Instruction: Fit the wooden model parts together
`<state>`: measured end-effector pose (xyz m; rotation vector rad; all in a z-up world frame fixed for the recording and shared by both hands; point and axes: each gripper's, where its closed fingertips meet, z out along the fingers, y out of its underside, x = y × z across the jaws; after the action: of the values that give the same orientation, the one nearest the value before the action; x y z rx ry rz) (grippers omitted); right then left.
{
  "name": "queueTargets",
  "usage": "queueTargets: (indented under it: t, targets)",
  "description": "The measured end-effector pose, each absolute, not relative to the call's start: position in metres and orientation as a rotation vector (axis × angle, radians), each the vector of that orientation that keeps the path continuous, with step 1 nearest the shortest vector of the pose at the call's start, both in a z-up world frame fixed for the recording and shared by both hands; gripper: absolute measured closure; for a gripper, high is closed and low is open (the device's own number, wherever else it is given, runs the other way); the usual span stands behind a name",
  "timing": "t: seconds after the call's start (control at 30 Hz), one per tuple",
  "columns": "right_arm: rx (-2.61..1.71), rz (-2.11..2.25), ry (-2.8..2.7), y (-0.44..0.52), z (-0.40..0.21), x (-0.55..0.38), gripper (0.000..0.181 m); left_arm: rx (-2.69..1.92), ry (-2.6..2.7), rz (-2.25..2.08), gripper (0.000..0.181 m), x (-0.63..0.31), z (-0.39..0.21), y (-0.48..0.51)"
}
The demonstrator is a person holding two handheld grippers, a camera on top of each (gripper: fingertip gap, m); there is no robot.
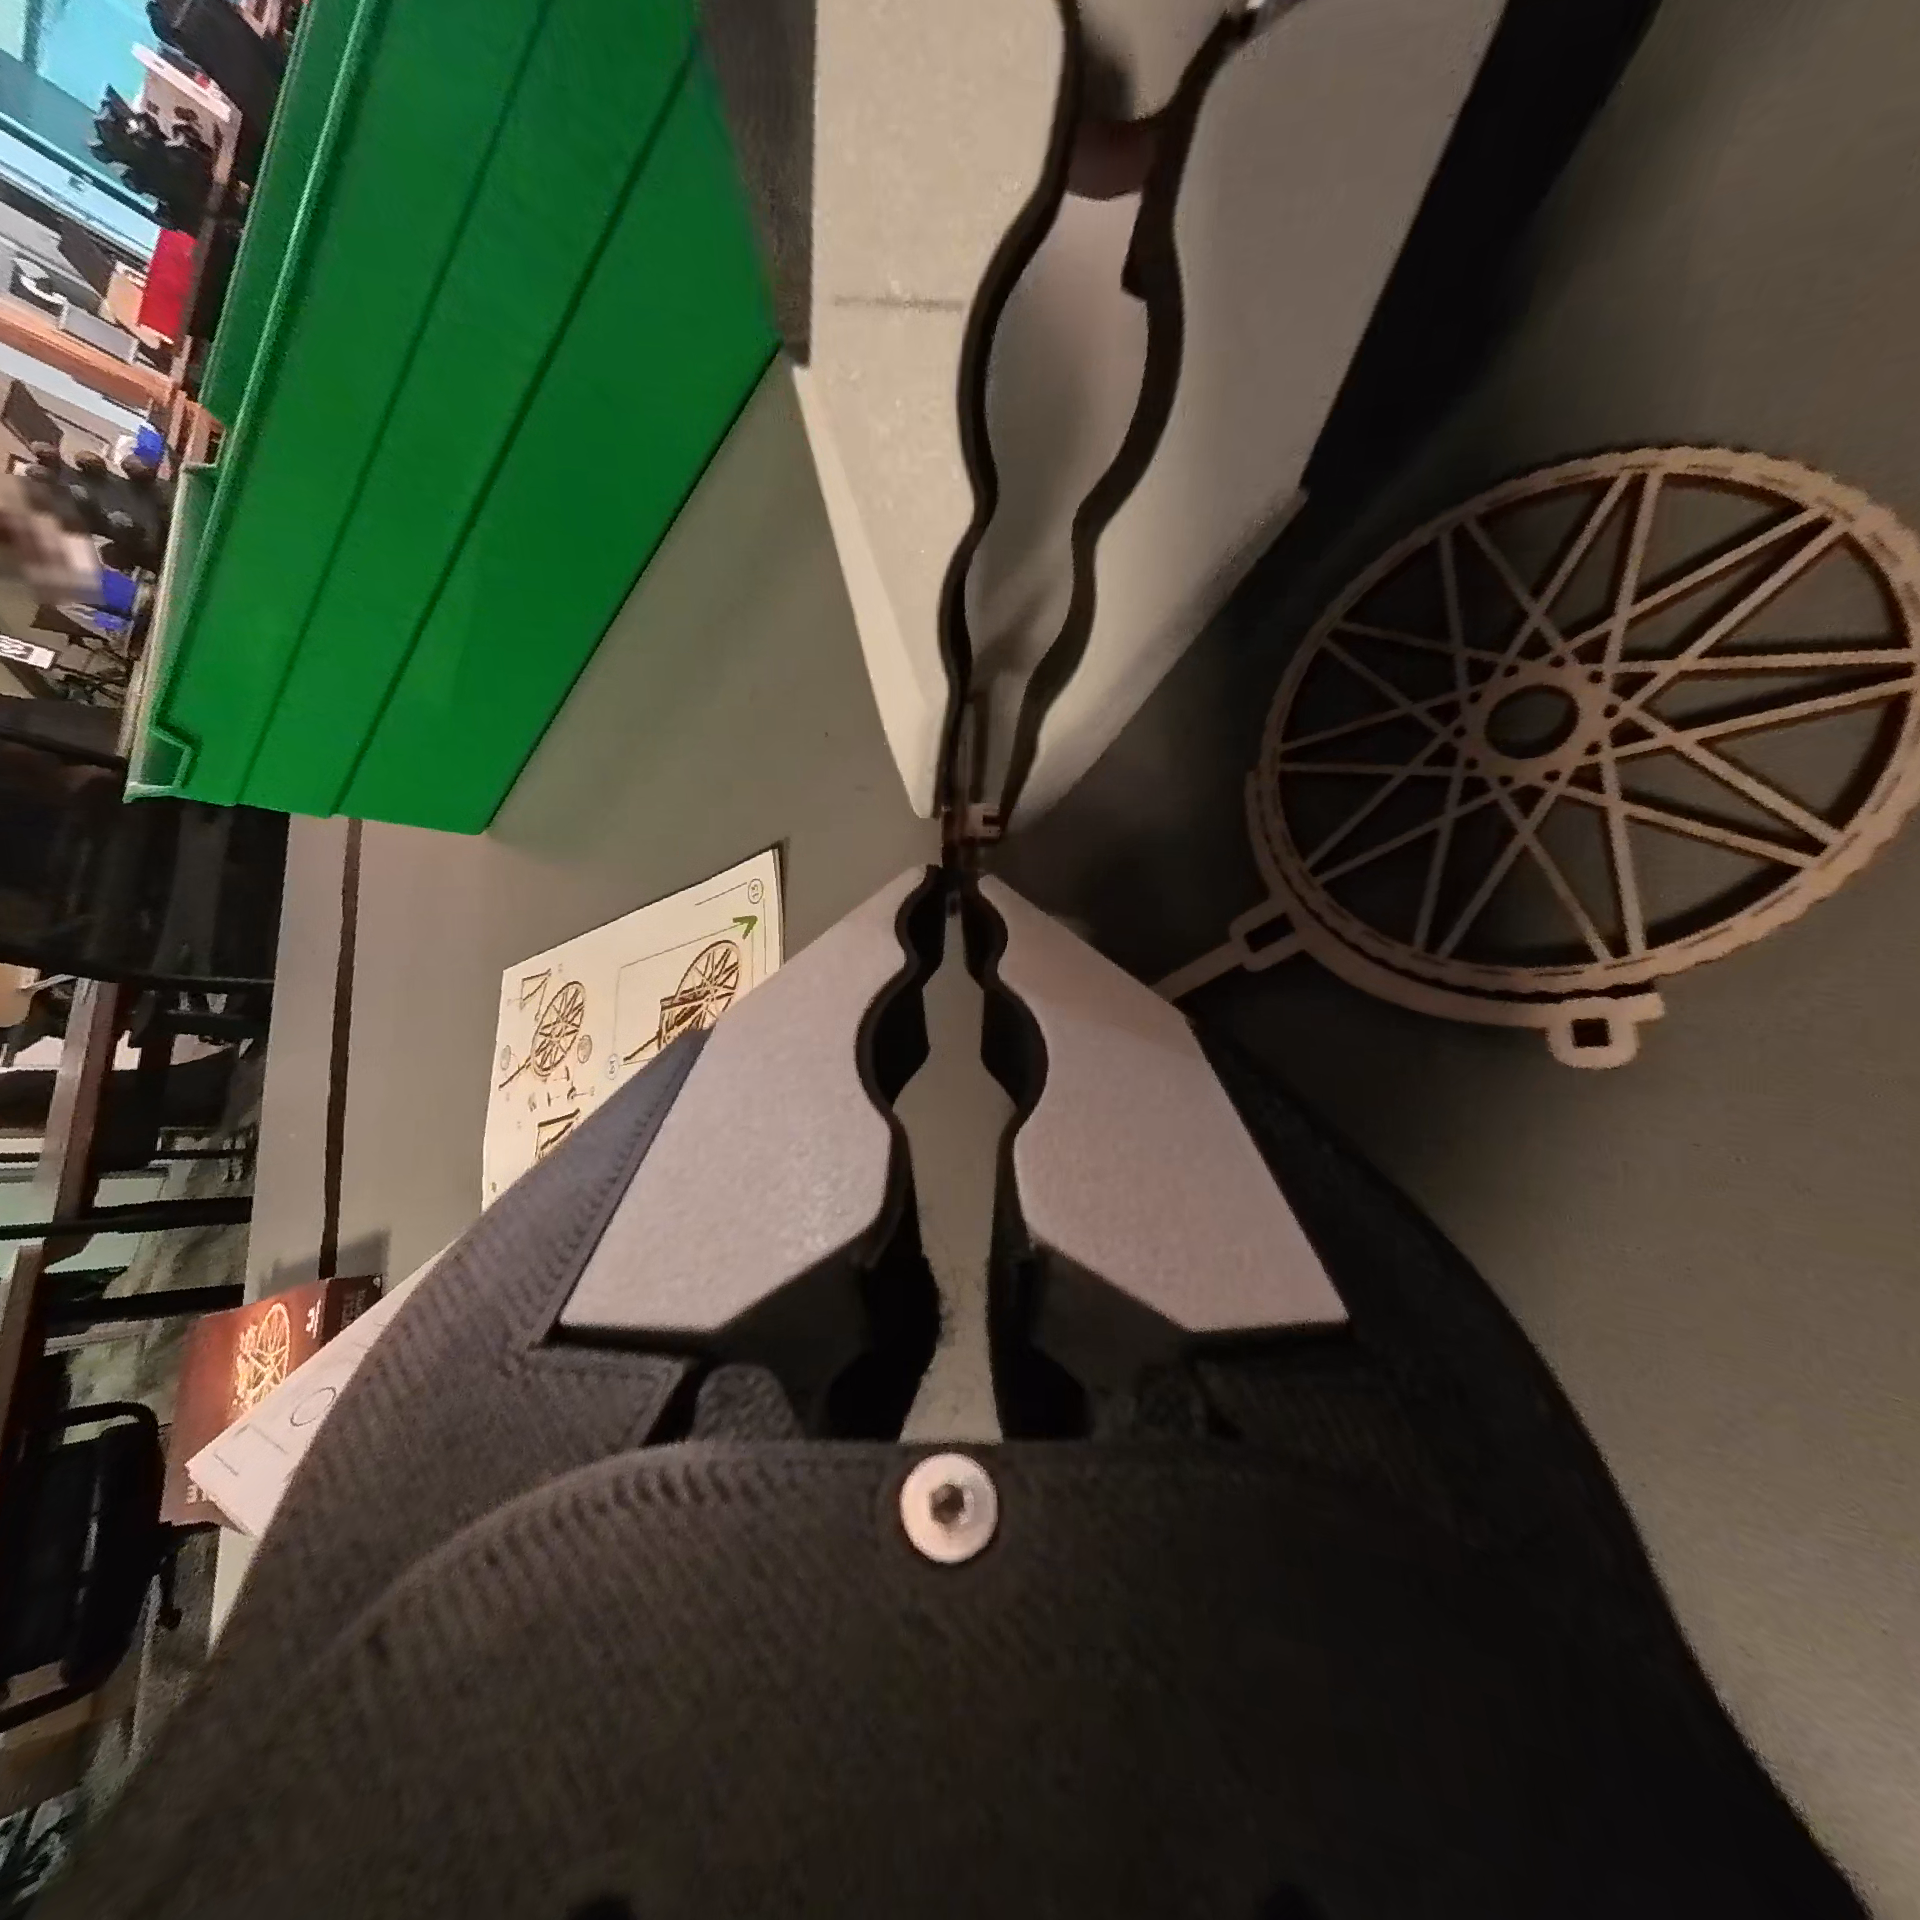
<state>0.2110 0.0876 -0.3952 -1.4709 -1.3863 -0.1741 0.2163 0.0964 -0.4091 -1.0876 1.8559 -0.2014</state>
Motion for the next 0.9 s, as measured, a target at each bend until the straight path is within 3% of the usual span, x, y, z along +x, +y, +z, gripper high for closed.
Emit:
queueTargets:
  t: [0.9]
  targets:
    - [-1.492,-0.086,-1.332,0.0855,-0.3879,0.2131,0.174,-0.888,1.895,-0.009,0.179,0.2173,-0.4008,0.0936]
